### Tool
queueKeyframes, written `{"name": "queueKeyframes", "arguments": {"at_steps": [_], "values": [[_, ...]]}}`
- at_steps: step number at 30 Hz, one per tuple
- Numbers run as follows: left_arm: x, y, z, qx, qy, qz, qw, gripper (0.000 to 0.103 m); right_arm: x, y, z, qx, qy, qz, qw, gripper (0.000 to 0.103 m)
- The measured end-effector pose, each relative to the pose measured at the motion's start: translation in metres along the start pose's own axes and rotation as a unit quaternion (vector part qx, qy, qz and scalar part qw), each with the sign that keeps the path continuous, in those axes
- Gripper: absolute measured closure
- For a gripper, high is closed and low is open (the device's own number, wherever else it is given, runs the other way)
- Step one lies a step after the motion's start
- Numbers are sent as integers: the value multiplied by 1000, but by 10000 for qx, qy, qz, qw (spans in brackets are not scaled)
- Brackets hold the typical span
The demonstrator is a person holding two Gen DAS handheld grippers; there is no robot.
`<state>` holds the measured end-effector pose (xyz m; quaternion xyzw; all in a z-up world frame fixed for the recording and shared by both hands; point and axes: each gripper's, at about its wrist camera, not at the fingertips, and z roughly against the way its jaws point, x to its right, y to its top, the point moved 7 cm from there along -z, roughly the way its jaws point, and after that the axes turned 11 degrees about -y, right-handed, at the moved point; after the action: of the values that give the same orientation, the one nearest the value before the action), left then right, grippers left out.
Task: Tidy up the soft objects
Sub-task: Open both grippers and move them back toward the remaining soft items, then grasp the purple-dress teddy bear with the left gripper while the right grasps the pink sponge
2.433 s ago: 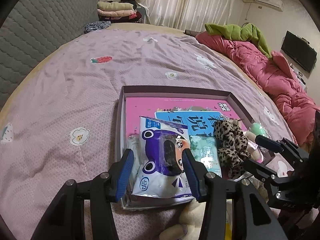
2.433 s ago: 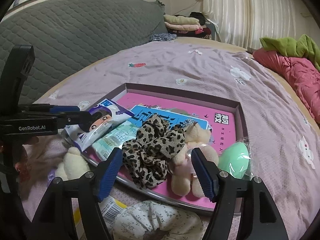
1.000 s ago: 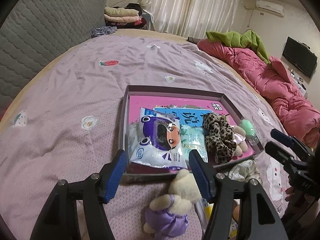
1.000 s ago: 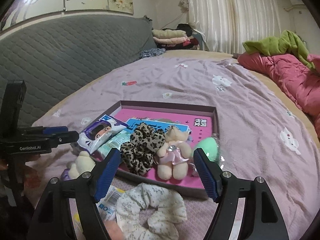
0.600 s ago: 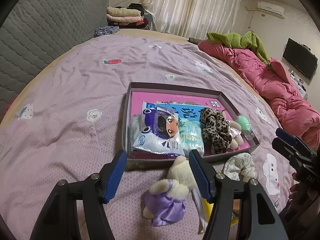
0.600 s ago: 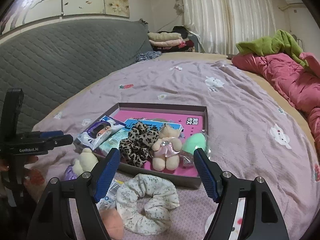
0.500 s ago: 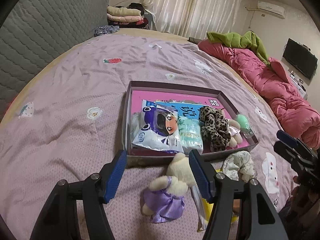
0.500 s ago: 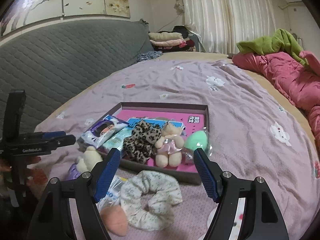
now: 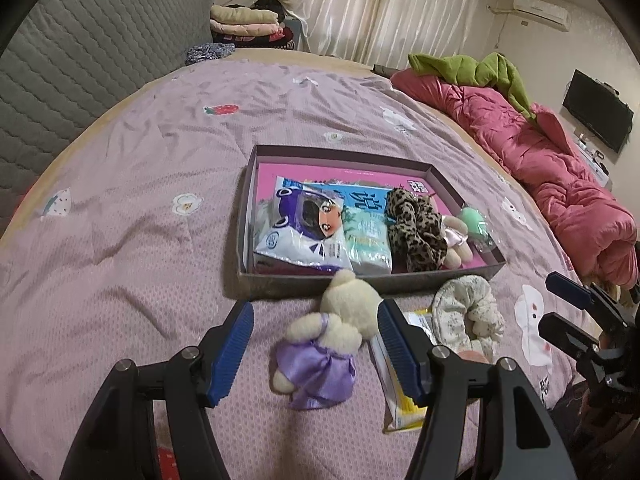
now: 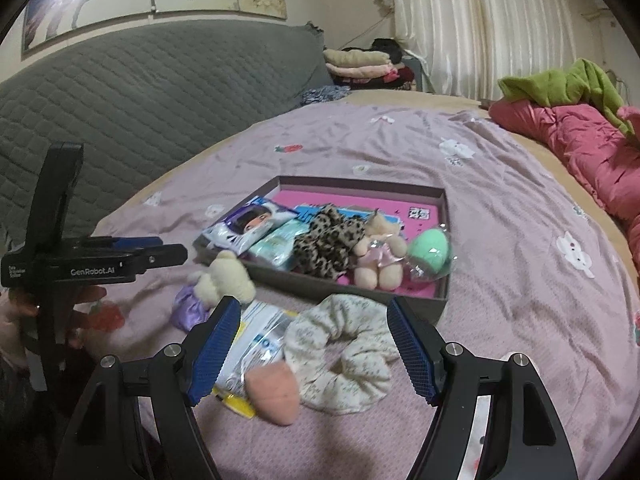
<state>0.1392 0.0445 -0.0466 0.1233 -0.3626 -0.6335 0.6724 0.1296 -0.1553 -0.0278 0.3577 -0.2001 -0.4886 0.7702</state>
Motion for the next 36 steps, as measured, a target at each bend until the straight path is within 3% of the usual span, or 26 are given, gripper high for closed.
{"name": "queueKeyframes", "arguments": {"at_steps": [12, 23, 36], "values": [[12, -24, 0, -355, -67, -164, 9992, 39, -16, -21, 1, -305, 99, 300, 9990, 26], [7, -31, -16, -552, -126, -117, 9983, 39, -36, -50, -21, -689, -7, 1001, 9926, 26], [1, -34, -34, -706, -25, -180, 9973, 39, -50, -61, -45, -875, 33, 1422, 9860, 49]]}}
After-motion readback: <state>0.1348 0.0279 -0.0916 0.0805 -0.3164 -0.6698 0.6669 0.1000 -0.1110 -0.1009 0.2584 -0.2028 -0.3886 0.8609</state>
